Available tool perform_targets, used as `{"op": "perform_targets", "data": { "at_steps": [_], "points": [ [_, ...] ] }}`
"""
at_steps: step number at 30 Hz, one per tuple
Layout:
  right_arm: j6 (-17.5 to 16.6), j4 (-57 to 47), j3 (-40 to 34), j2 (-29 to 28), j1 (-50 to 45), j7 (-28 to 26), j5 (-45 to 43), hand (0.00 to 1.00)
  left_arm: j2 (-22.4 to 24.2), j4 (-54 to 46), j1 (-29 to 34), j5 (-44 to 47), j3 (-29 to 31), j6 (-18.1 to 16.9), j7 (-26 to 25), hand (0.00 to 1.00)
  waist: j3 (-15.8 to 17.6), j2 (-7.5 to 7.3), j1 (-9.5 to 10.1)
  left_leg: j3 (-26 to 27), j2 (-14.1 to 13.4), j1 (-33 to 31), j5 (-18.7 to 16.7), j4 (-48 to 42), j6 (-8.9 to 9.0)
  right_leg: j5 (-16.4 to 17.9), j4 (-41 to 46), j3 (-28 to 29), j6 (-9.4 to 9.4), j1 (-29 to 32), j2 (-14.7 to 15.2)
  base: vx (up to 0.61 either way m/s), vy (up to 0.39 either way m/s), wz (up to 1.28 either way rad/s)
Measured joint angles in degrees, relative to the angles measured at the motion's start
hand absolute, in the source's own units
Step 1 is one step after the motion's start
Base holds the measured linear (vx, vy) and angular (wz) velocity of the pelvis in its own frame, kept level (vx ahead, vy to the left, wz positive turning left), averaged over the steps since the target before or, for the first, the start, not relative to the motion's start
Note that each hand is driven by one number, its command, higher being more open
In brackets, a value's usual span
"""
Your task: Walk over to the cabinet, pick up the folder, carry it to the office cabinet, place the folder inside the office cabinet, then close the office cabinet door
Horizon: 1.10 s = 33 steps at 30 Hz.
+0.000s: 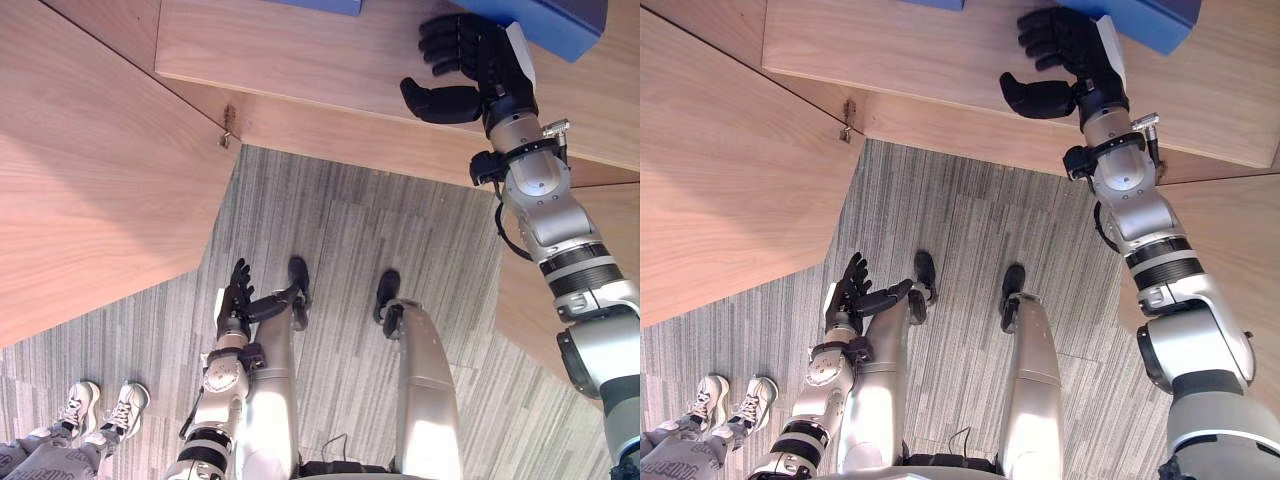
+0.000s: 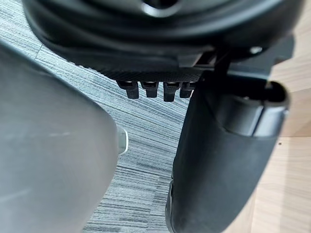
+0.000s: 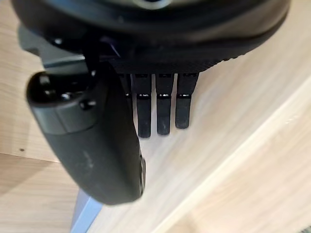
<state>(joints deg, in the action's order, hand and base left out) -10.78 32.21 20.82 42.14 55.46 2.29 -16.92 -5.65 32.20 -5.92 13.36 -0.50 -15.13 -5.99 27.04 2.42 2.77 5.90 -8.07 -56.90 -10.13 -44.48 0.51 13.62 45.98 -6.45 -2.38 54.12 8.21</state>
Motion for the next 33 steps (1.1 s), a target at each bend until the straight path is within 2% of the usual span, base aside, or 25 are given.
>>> {"op": "perform_targets", "data": {
  "at_steps": [4,6,11,13,17,20,23,26,33],
  "points": [
    [1.09,0.74,1.46,0.51,-0.25,-4.3,-7.26,0.0,-0.18,0.22,-0.01,0.01,-0.02,0.01,0.73,1.0,-0.18,-0.34,0.23,0.51,-0.33,0.68,0.0,0.38,-0.01,-0.07,-0.35,0.17,0.03,-0.43,-0.19,-0.01,-0.036,-0.04],
    [1.67,0.73,2.3,0.33,-0.69,-6.18,-13.7,0.0,-0.19,1.03,-0.24,0.01,-0.04,0.0,1.34,1.0,-0.18,-0.34,0.42,1.1,-0.78,1.18,0.0,0.5,-0.01,-0.12,-0.64,0.14,0.09,-0.97,-0.37,-0.02,-0.037,-0.03],
    [1.79,0.73,2.09,-1.62,-1.43,-4.64,-17.25,0.0,-0.26,2.09,-0.75,0.13,0.03,-0.02,1.31,1.0,-0.51,-0.46,0.55,1.53,-1.16,1.36,0.1,1.12,-0.16,-0.73,-1.72,0.26,0.1,-1.09,-0.81,-0.02,-0.033,-0.06],
    [1.79,0.73,1.86,-3.28,-1.42,-2.14,-17.04,0.0,-0.18,2.23,-0.91,0.17,0.08,-0.02,1.09,1.0,-0.55,-0.46,0.52,1.76,-1.24,1.4,0.2,1.49,-0.32,-1.13,-2.32,0.35,0.05,-1.09,-0.94,-0.01,-0.019,-0.07],
    [2.07,2.52,-0.49,-8.44,0.57,3.94,-6.93,0.0,0.16,2.53,-1.09,0.25,0.63,0.0,0.55,1.0,-0.63,-0.45,0.22,2.24,-1.37,1.44,0.39,2.13,-0.6,-1.97,-3.31,0.56,-0.03,-1.08,-1.09,0.0,-0.011,-0.07],
    [4.34,8.17,-1.91,-11.56,6.01,9.73,3.67,0.0,0.89,2.78,-1.78,0.57,0.71,-0.04,-1.46,1.0,-0.64,-0.42,0.49,2.43,-1.35,1.4,0.58,2.44,-0.86,-2.5,-4.2,0.71,-0.19,-1.08,-1.15,-0.01,-0.004,-0.03],
    [5.89,11.88,-4.17,-12.89,9.38,12.42,7.27,0.0,1.56,3.06,-2.19,1.26,1.19,-0.32,-2.53,1.0,-0.65,-0.42,0.94,2.42,-1.09,1.25,0.88,2.84,-1.21,-2.76,-4.63,0.63,-0.25,-1.03,-1.01,-0.02,-0.007,0.02],
    [6.89,14.44,-5.85,-12.99,11.65,13.91,7.51,0.0,1.82,3.2,-2.42,1.33,1.19,-0.41,-3.51,1.0,-0.65,-0.4,0.97,2.33,-0.51,1.01,1.44,3.7,-1.44,-2.96,-4.89,0.39,-0.33,-0.81,-0.56,0.0,-0.011,0.09],
    [7.37,11.98,-8.48,-12.95,10.88,14.47,3.41,0.0,2.62,1.65,-2.46,1.39,1.16,-0.32,-3.93,1.0,-0.66,-0.37,0.49,1.68,0.18,0.0,2.34,4.1,-1.63,-3.4,-4.93,-0.23,-0.32,-0.18,-0.03,-0.01,-0.017,0.07]
  ]
}}
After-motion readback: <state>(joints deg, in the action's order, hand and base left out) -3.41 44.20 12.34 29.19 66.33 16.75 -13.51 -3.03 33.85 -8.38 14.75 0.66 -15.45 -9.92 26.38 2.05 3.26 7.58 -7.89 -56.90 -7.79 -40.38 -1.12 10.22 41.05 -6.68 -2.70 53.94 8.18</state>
